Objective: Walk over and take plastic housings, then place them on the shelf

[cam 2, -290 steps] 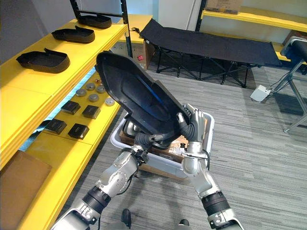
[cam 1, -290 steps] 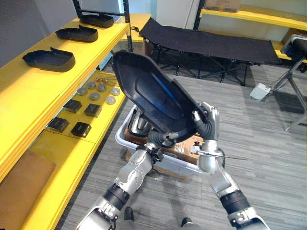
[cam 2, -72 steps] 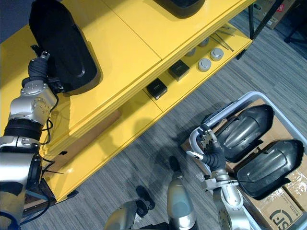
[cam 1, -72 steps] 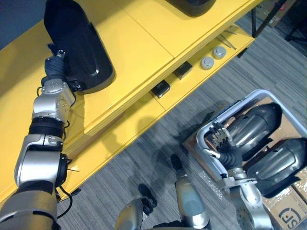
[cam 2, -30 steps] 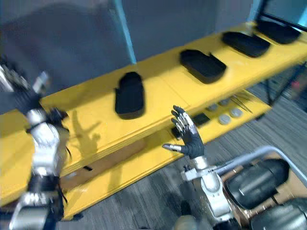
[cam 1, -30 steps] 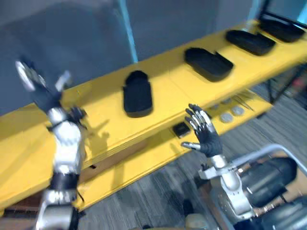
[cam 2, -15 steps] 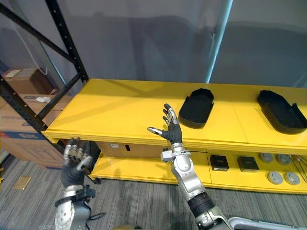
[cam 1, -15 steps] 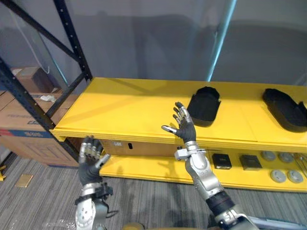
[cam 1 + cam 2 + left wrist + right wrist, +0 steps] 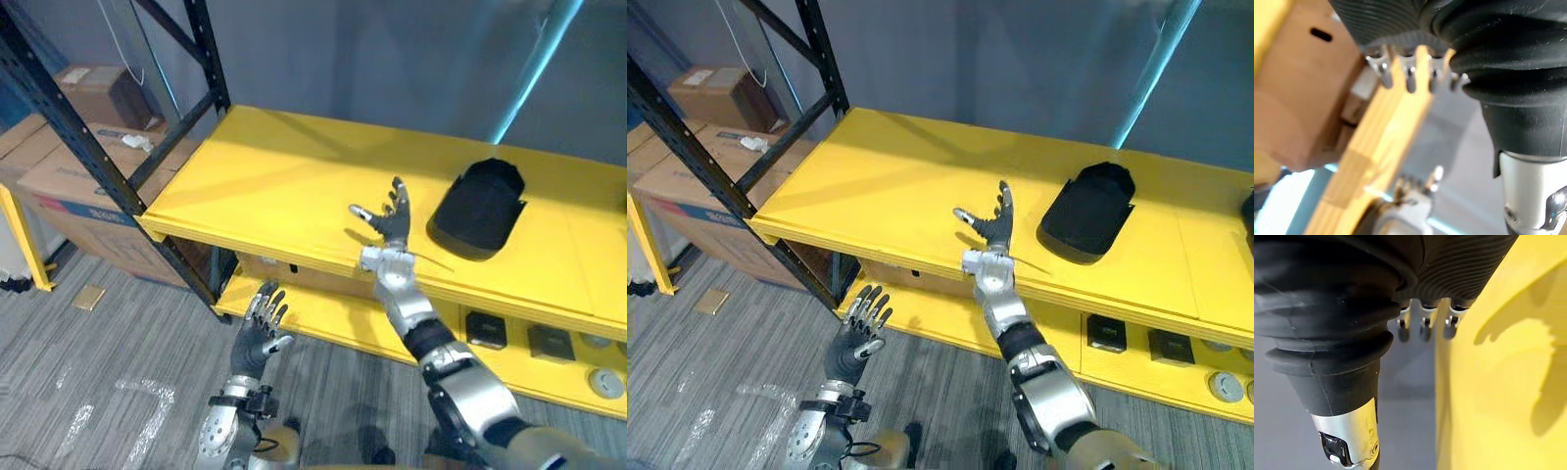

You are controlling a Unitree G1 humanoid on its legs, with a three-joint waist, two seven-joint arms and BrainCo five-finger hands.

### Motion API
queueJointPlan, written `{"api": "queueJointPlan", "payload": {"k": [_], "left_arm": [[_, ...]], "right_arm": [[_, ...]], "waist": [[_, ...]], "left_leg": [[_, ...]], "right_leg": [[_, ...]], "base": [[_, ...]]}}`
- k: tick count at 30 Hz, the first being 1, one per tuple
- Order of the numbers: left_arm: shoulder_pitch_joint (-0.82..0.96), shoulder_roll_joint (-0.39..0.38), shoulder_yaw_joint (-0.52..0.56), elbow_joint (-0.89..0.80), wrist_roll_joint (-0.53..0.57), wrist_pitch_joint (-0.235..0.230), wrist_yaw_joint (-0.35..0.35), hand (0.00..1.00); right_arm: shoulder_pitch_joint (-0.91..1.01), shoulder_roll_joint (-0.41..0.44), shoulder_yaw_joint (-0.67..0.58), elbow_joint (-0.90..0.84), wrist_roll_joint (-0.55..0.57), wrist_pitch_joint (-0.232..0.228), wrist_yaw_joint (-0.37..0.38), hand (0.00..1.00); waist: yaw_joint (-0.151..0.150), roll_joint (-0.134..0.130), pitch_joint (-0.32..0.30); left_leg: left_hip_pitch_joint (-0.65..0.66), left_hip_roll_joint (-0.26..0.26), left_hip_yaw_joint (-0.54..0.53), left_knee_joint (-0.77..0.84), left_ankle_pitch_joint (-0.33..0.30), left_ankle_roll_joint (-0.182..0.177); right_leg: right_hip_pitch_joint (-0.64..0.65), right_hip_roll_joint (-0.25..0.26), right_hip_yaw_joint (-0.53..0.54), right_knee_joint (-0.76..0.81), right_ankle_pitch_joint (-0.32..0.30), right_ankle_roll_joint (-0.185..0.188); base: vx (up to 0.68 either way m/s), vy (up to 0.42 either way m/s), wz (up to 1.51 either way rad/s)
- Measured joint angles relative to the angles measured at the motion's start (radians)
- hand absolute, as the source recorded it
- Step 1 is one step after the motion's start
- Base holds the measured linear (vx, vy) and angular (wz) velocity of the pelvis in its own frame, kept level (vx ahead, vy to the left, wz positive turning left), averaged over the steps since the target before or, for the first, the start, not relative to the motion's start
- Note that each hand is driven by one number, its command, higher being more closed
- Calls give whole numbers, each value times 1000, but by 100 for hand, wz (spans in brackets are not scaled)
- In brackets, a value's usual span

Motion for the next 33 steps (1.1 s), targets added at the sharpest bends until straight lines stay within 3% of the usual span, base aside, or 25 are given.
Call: {"api": "queueJointPlan", "payload": {"k": [4, 9, 20, 33], "left_arm": [[-36, 0, -9, 6, -15, 0, 12, 0], [-41, -1, -18, 20, -40, -5, 34, 0], [-48, -4, -78, 20, -46, -6, 39, 0], [-46, -2, -144, 30, -80, -4, 47, 0]], "right_arm": [[-102, -29, -60, 68, -35, 52, -88, 0], [-131, -68, -117, 78, -45, 63, -174, 0], [-138, -98, -112, 58, -45, 76, -172, 0], [-138, -112, -112, 64, -46, 96, -145, 0]], "waist": [[2, 24, 67], [1, 30, 103], [-9, 49, 135], [-28, 49, 136]], "left_leg": [[-44, 3, -6, 30, 0, 0], [-64, 5, 2, 32, 4, 1], [-35, 29, 56, 32, 4, 1], [-24, 36, 77, 30, 5, -1]], "right_leg": [[-36, -2, -9, 26, -3, -4], [-66, -6, -1, 43, -4, -5], [-98, -5, 50, 118, -38, -20], [-98, -3, 67, 123, -38, -20]], "base": [[-83, 38, 5], [-16, 23, -2], [-10, 9, -13], [-12, 9, -3]]}}
